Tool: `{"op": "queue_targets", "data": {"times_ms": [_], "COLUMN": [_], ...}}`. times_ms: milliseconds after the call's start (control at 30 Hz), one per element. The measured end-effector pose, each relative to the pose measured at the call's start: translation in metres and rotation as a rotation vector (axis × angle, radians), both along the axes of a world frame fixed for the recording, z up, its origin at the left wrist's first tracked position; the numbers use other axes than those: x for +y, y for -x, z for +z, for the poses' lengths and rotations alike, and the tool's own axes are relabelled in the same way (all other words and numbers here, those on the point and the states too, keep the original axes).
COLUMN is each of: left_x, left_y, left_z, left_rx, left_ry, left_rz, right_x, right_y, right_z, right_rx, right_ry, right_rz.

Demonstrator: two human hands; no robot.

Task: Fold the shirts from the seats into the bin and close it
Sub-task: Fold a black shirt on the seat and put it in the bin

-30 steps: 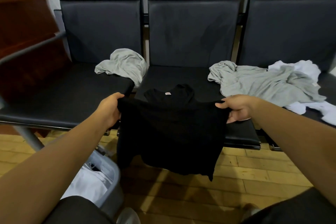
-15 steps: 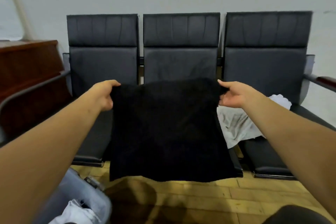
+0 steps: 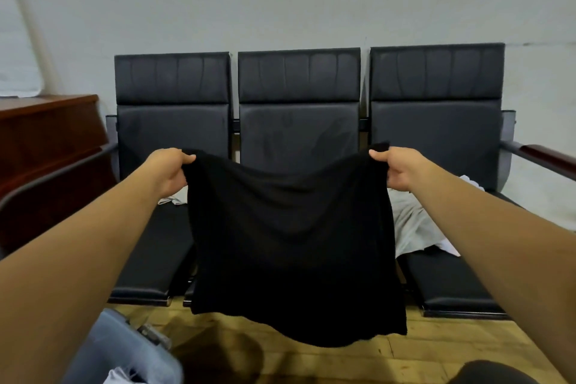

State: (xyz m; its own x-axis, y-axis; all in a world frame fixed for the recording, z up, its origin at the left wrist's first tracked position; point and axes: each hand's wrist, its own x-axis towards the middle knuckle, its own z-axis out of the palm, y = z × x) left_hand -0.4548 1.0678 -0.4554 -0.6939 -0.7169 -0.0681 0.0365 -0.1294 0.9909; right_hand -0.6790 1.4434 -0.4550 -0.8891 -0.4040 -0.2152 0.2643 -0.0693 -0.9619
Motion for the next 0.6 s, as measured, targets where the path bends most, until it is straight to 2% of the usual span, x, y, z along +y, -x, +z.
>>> {"op": "queue_targets", "data": {"times_ms": [100,200,333,467,600], "left_x": [-0.008,-0.014,-0.031,-0.045,-0.055], "left_y": [0.01,0.024,0.052,0.095,0.128], "left_z": [-0.005,-0.011,-0.013,0.006,0.052], "left_rx": [-0.144,-0.175,-0.248,-0.228,-0.039], "left_ry": [0.19,0.301,0.382,0.46,0.482], "left_rz": [0.025,0.056,-0.007,0.095,0.186], "right_x": [-0.005,-0.018,-0.044,-0.079,-0.103], "right_y": [0.016,0.04,0.078,0.115,0.141], "right_z": [-0.007,-0.014,-0.013,0.008,0.05], "right_rx": [0.186,0.275,0.304,0.323,0.412], "right_ry": [-0.241,-0.3,-0.39,-0.38,-0.164], "right_rz": [-0.123,-0.145,-0.161,-0.173,-0.173]}}
